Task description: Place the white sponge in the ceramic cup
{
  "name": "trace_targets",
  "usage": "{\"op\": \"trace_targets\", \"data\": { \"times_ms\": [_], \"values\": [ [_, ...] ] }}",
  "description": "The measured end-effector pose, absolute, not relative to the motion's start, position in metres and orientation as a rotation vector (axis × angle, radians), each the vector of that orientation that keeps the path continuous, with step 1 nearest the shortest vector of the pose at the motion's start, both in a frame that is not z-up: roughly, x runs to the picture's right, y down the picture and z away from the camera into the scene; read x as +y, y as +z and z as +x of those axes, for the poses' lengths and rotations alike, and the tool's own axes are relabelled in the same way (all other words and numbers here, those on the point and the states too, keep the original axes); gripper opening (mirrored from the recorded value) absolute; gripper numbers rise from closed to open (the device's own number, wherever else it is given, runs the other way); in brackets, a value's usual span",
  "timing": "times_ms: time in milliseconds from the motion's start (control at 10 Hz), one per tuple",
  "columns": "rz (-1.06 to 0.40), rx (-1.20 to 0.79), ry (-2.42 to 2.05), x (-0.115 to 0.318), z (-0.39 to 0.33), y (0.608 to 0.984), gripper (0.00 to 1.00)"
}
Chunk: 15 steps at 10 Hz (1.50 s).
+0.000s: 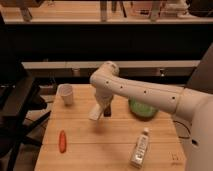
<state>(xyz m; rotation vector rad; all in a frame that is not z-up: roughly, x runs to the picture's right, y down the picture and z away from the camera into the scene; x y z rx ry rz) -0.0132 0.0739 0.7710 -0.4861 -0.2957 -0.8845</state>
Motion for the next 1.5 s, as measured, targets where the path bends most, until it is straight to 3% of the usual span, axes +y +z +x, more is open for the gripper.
{"op": "trace_targets", "data": {
  "times_ms": [1500],
  "values": [
    [-0.423,-0.341,-1.016,0.017,-0.062,0.775,0.01]
  ]
}}
